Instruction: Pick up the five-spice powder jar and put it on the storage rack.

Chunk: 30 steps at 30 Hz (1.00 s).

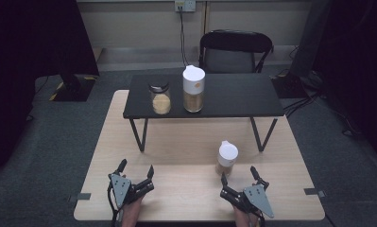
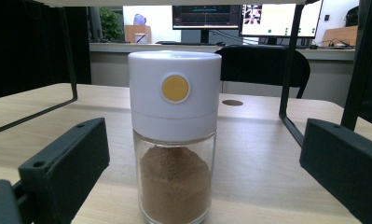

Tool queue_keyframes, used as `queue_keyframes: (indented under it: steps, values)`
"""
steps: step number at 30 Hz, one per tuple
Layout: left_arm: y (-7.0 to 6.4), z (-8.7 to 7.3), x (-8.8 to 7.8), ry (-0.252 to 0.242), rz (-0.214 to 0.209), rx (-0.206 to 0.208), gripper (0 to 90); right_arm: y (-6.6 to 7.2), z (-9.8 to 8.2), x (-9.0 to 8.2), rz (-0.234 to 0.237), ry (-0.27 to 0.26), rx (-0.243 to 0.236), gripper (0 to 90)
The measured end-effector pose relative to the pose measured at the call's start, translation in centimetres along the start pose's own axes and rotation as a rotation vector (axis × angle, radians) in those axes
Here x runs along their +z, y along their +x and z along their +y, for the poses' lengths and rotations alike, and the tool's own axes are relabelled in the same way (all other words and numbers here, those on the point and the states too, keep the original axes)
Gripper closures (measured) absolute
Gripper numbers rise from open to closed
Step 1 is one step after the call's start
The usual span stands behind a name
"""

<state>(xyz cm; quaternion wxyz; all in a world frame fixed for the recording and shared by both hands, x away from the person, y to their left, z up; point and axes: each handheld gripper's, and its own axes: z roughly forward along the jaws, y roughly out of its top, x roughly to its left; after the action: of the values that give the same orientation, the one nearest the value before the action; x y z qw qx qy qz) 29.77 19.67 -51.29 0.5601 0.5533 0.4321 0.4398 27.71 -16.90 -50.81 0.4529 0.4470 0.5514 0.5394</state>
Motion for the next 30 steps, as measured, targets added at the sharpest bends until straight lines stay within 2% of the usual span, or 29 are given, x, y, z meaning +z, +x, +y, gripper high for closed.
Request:
queue_keyframes:
  steps: [7, 11, 15, 17, 30]
  values:
    - [0.0, 0.0, 0.0, 0.001, 0.001, 0.0, 2.5, 0.1, 0.7, -0.4, -0.001, 0.001, -0.012, 0.0]
    - [0.0, 0.0, 0.0, 0.0, 0.001, 0.0, 2.5, 0.3, 1.2, -0.6, -0.006, -0.01, -0.042, 0.0]
    - [0.0, 0.0, 0.0, 0.0, 0.001, 0.0, 2.5, 0.5, 1.8, -0.6, 0.011, -0.009, -0.049, 0.0]
    - [0.0, 0.0, 0.0, 0.0, 0.001, 0.0, 2.5, 0.5, 2.3, -0.6, 0.031, -0.017, -0.039, 0.0]
    - [0.0, 0.0, 0.0, 0.0, 0.001, 0.0, 2.4, 1.1, 5.7, 0.5, 0.06, -0.046, -0.004, 0.0]
